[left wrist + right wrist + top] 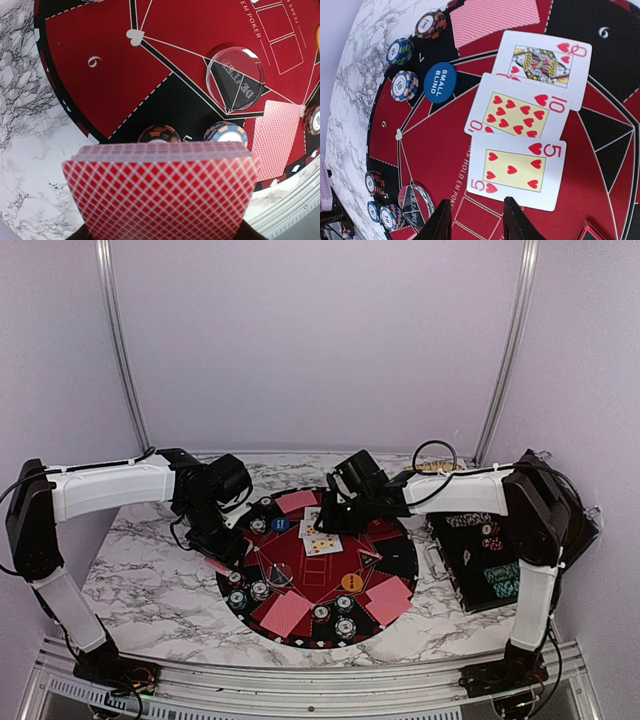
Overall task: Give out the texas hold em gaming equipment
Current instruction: Flop the poker card in the community card area, then adjust the poker card in the community card area.
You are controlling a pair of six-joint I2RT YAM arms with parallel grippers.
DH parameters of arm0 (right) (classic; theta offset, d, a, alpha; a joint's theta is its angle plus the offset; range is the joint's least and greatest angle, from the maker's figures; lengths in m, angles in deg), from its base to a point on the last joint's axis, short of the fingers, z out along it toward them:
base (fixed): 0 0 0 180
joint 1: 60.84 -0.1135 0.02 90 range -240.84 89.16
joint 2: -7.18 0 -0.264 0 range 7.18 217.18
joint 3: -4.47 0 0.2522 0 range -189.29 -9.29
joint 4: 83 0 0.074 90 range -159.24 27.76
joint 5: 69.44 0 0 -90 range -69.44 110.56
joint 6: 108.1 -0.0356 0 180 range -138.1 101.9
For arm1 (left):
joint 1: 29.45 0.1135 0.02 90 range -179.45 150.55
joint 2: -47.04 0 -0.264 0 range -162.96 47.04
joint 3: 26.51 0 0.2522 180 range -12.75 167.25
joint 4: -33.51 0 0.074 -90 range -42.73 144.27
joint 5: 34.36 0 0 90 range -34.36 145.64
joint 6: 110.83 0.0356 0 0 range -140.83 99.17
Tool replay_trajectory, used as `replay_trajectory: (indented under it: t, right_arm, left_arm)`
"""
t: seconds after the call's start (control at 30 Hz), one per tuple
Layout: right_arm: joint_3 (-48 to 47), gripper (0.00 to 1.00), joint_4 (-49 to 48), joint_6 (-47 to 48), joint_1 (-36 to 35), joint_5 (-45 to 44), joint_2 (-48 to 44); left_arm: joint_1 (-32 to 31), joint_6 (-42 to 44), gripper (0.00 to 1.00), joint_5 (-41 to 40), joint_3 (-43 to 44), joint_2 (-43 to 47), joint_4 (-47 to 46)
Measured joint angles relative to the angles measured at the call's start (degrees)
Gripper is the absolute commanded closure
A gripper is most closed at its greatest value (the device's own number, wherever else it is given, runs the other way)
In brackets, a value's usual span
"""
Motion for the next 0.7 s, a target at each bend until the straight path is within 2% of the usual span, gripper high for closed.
replay_trajectory:
  t: [0.17, 0.27, 0.57, 0.7]
  right_arm:
    - [4.8, 0.64, -3.8, 0.0, 3.5, 4.8, -0.3]
    - [6.7, 0.60, -4.9, 0.1, 5.0, 7.0, -0.3]
    - [8.1, 0.51, -7.2, -0.4, 7.7, 10.4, -0.3]
    - [8.1, 0.50, -7.8, -0.6, 7.9, 11.2, 0.1]
  left_arm:
    - [0.0, 0.0, 0.67, 0.0, 0.0, 0.0, 0.0]
    - [0.0, 0.0, 0.67, 0.0, 0.0, 0.0, 0.0]
    - [0.0, 0.0, 0.67, 0.2, 0.0, 0.0, 0.0]
    - [0.0, 0.0, 0.67, 0.5, 0.0, 0.0, 0.0]
